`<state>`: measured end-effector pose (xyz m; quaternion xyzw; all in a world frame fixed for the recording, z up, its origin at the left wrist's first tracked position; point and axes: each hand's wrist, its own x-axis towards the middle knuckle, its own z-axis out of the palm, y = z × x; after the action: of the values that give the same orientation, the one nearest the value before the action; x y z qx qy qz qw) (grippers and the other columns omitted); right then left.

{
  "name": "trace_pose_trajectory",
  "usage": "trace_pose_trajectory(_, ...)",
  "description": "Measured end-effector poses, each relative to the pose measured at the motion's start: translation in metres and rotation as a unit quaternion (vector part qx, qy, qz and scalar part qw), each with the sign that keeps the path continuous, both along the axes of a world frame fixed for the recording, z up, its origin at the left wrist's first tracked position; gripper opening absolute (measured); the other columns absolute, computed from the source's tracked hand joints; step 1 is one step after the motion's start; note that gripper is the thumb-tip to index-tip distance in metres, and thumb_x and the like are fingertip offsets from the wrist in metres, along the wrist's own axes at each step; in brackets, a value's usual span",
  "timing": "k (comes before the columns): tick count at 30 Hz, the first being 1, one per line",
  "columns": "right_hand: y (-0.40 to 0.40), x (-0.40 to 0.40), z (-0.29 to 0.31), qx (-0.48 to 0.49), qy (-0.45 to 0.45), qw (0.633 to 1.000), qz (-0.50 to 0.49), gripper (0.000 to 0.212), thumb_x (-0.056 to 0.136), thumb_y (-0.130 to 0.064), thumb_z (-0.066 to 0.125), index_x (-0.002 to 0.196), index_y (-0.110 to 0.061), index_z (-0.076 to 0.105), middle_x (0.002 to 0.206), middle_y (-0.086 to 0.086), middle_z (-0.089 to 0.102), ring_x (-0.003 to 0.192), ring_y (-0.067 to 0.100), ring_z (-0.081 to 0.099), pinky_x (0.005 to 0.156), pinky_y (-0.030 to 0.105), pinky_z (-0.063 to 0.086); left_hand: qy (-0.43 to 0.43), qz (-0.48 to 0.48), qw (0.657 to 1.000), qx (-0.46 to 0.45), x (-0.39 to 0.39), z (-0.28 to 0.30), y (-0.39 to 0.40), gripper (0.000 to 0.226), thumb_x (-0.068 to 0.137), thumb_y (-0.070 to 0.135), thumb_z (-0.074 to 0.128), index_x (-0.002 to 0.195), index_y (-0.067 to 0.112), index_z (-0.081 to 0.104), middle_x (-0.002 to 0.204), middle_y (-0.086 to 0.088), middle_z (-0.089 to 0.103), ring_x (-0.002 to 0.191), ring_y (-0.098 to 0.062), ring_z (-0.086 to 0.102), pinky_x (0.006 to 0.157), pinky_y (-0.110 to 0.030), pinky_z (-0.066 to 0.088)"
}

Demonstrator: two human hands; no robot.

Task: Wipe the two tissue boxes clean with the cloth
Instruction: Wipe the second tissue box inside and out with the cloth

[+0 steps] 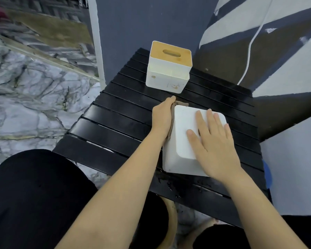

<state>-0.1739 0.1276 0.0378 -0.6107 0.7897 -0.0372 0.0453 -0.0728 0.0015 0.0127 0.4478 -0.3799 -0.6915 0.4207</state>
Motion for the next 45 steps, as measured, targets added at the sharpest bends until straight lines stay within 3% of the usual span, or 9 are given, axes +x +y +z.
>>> trace_pose_trajectory(2,0.000,0.001,0.000,-0.004,0.003,1.000,-0.005,0.089,0.087,-0.066,-0.007,0.166,-0.025,0.000,0.174,0.007,-0.008,0.160,0.023,-0.009,0.127,0.045,-0.003,-0.001,0.029,0.999,-0.021,0.003,0.001,0.012,0.046,0.102,0.030,0.050,0.068,0.030,0.080,0.074,0.016,0.074,0.074,-0.003,0.065,0.081,-0.026,0.050)
trace_pose_trajectory(7,0.000,0.004,-0.001,-0.007,0.000,1.000,-0.011,0.089,0.087,-0.066,-0.007,0.166,-0.026,0.000,0.174,0.007,-0.007,0.161,0.023,-0.008,0.127,0.046,-0.003,0.011,0.075,0.995,-0.066,0.012,-0.024,0.062,0.037,0.107,0.034,0.041,0.136,0.032,0.064,0.138,0.018,0.062,0.129,0.000,0.054,0.116,-0.036,0.040)
trace_pose_trajectory(16,0.001,-0.001,-0.012,0.027,0.074,0.997,-0.018,0.116,0.074,-0.068,-0.041,0.165,-0.018,0.010,0.173,0.014,-0.010,0.158,0.036,-0.013,0.125,0.056,-0.001,-0.067,0.315,0.935,-0.147,-0.032,-0.045,0.172,0.047,0.108,0.031,0.029,0.152,0.018,0.041,0.155,0.012,0.044,0.147,-0.012,0.036,0.120,-0.041,0.030)
trace_pose_trajectory(21,0.016,0.017,0.001,0.008,0.007,0.995,-0.097,0.068,0.107,-0.050,0.013,0.165,-0.017,-0.002,0.173,0.016,-0.008,0.160,0.031,-0.008,0.127,0.052,-0.002,-0.040,0.352,0.922,-0.155,-0.032,-0.040,0.162,0.045,0.109,0.028,0.028,0.146,0.013,0.048,0.148,0.007,0.053,0.142,-0.013,0.045,0.117,-0.040,0.035)
trace_pose_trajectory(25,0.016,0.016,0.002,0.013,0.008,0.995,-0.094,0.068,0.107,-0.051,0.010,0.165,-0.017,-0.002,0.173,0.016,-0.009,0.160,0.031,-0.009,0.127,0.051,-0.003,0.053,0.294,0.954,-0.015,-0.009,-0.024,0.126,0.042,0.111,0.027,0.033,0.127,0.014,0.069,0.122,0.005,0.074,0.116,-0.001,0.065,0.105,-0.027,0.049)
trace_pose_trajectory(29,0.017,0.017,0.003,0.012,0.015,0.996,-0.092,0.069,0.106,-0.053,0.007,0.165,-0.018,0.000,0.173,0.015,-0.008,0.160,0.031,-0.007,0.127,0.051,-0.001,0.025,0.043,0.999,0.005,0.019,-0.014,0.074,0.042,0.108,0.042,0.038,0.118,0.027,0.076,0.093,0.022,0.077,0.090,0.005,0.070,0.086,-0.016,0.054)
trace_pose_trajectory(33,0.019,0.013,0.002,0.013,0.000,0.998,-0.053,0.079,0.097,-0.061,-0.001,0.165,-0.022,0.001,0.173,0.011,-0.009,0.160,0.028,-0.010,0.128,0.049,-0.004,-0.001,-0.040,0.999,-0.006,0.012,-0.006,0.034,0.039,0.104,0.047,0.046,0.106,0.027,0.079,0.099,0.009,0.077,0.097,-0.010,0.070,0.093,-0.030,0.055)
trace_pose_trajectory(40,0.028,-0.040,0.019,0.011,-0.115,0.985,0.130,0.072,0.094,-0.074,0.022,0.159,-0.044,0.027,0.172,-0.020,0.006,0.156,-0.004,-0.008,0.126,0.035,-0.019,-0.034,0.057,0.996,0.053,0.014,-0.005,0.043,0.046,0.094,0.043,0.064,0.066,0.008,0.073,0.065,-0.002,0.065,0.068,-0.013,0.060,0.069,-0.026,0.048)
trace_pose_trajectory(45,0.036,-0.036,0.021,0.075,-0.009,0.997,0.029,0.081,0.099,-0.073,0.011,0.164,-0.029,-0.010,0.170,0.002,-0.027,0.155,0.016,-0.031,0.122,0.047,-0.025,-0.054,0.187,0.980,-0.031,0.029,-0.006,0.128,0.041,0.105,0.034,0.052,0.081,0.017,0.081,0.073,0.001,0.077,0.073,-0.014,0.071,0.068,-0.023,0.053)
